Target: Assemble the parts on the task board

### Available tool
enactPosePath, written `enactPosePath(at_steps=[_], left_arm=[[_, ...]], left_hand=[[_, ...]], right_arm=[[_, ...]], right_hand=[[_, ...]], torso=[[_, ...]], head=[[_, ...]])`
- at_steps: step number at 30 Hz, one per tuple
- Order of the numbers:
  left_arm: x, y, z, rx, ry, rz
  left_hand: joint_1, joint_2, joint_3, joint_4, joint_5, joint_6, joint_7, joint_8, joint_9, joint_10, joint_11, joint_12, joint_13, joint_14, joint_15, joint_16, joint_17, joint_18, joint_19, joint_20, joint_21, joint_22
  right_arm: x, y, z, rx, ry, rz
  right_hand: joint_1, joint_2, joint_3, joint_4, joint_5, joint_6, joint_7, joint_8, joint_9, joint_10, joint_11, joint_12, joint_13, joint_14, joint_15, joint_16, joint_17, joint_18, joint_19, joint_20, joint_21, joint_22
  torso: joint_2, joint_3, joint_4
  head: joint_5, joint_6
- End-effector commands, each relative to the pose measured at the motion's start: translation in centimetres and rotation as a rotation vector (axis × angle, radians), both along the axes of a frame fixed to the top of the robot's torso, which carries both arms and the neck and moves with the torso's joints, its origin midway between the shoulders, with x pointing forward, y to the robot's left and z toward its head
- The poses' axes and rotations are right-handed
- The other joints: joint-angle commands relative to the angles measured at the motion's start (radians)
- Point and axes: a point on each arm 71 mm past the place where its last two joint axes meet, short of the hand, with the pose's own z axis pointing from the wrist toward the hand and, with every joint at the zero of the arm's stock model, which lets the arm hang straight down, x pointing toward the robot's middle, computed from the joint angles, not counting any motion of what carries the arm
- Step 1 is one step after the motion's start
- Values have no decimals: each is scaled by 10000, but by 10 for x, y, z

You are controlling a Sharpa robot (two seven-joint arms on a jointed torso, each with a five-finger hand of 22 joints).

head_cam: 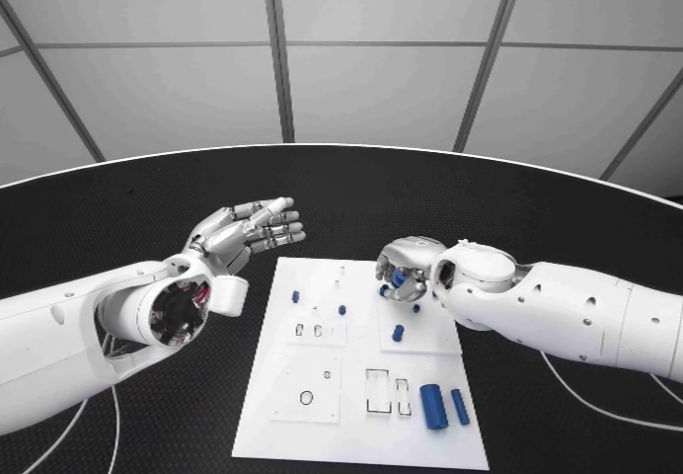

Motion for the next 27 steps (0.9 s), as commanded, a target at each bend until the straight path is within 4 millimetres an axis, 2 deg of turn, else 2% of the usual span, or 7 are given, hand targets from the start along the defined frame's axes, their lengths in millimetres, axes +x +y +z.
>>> enactPosePath(at_steps=[1,5,12,17,24,27], left_arm=[[0,0,0,3,1,1],[0,1,0,8,8,-3],[1,2,0,23,17,23],[1,2,0,31,30,27],[2,3,0,39,50,22],[2,3,0,43,55,26]], left_hand=[[-30,-71,56,14,-39,-92,703,-37,-9,-44,5,-48,0,-93,11,-40,-15,134,38,10,12,-11],[-30,-71,56,14,-39,-92,703,-37,-9,-44,5,-48,0,-93,11,-40,-15,134,38,10,12,-11],[-30,-71,56,14,-39,-92,703,-37,-9,-44,5,-48,0,-93,11,-40,-15,134,38,10,12,-11],[-30,-71,56,14,-39,-92,703,-37,-9,-44,5,-48,0,-93,11,-40,-15,134,38,10,12,-11],[-42,-77,61,13,-40,-109,705,-45,-13,-52,9,-52,0,-112,17,-60,-18,129,26,11,3,-20],[-42,-77,61,13,-40,-109,705,-45,-13,-52,9,-52,0,-112,17,-60,-18,129,26,11,3,-20]], right_arm=[[0,0,0,3,-6,-12],[0,-1,0,1,-12,-49],[0,-3,0,-26,10,-100],[0,-3,0,-63,51,-109],[0,-4,0,-55,32,-134],[1,-4,0,-32,-5,-176]], right_hand=[[-18,-41,24,40,48,-11,-65,54,14,-63,-20,33,13,533,18,59,10,-32,-24,-25,-26,-2],[3,0,53,44,74,14,-65,84,37,-23,-31,61,34,534,13,80,23,-34,-19,-27,-9,21],[14,15,66,43,84,27,-59,99,48,-5,-36,73,45,535,9,90,31,-35,-18,-29,-4,29],[40,40,91,37,94,66,-43,137,74,42,-51,103,67,533,-1,100,25,-36,-15,-35,11,50],[75,102,142,34,111,164,-20,221,131,105,-68,141,102,527,-16,117,17,-33,-24,-46,9,48],[206,240,254,-21,109,319,-23,344,214,274,-109,234,166,531,-53,161,51,-41,-12,-72,55,118]], torso=[[110,-15,51],[195,-9,78],[252,-15,98],[321,13,81],[436,1,120],[469,-3,125]], head=[[-29,40],[-34,96],[-77,136],[-41,186],[-55,255],[-66,288]])
